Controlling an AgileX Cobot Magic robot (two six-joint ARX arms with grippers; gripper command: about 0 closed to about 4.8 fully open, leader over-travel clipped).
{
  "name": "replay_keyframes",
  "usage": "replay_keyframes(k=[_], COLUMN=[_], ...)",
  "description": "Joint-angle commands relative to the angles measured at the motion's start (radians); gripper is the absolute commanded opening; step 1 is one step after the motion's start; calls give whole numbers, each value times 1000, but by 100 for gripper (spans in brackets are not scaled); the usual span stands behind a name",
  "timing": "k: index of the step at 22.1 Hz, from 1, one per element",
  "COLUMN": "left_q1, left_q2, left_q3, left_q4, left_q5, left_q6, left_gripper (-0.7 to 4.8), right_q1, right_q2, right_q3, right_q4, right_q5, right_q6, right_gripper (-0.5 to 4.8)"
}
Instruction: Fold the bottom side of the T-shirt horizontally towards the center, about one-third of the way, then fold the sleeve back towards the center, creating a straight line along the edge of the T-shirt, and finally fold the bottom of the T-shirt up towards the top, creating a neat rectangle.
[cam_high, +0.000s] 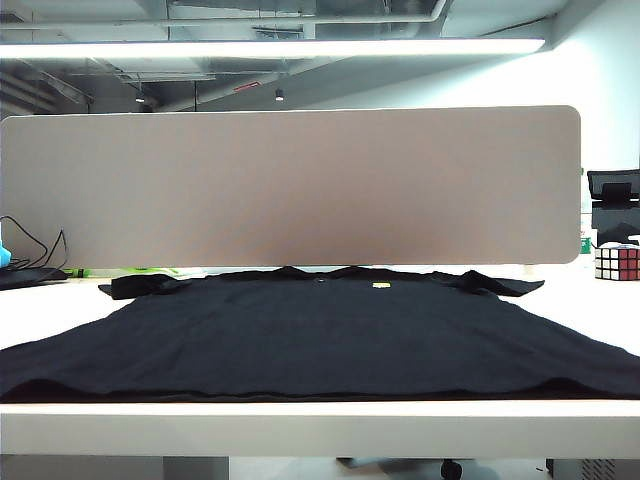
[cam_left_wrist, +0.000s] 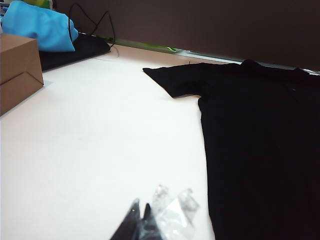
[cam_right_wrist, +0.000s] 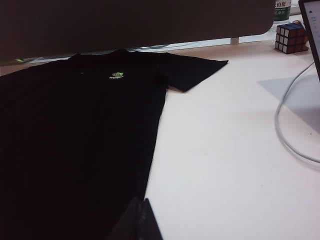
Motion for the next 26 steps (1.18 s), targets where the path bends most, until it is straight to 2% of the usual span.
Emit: replay_keyframes(k=[1, 11, 13, 14, 18, 22, 26], left_q1=[2, 2, 2, 2, 2, 2, 2], left_q2=[0, 0, 0, 0, 0, 3, 44], left_q3=[5, 5, 5, 5, 5, 7, 8], left_q4=[5, 7, 6, 10, 45, 66, 59], left_q5=[0, 0, 4, 4, 47, 187, 200], left_q6=[1, 1, -1, -27, -233, -262, -390], left_gripper=[-5, -5, -5, -5, -6, -6, -6], right_q1=[1, 1, 1, 1, 1, 1, 0], right_q2=[-2, -2, -2, -2, -2, 17, 96], right_q3=[-6, -6, -6, -6, -5, 13, 76], right_q4=[18, 17, 17, 17, 18, 5, -47], right_q5=[-1, -2, -2, -2, -32, -73, -53], right_q6=[0, 0, 37, 63, 133, 167, 164], right_gripper=[-9, -9, -9, -9, -9, -9, -9])
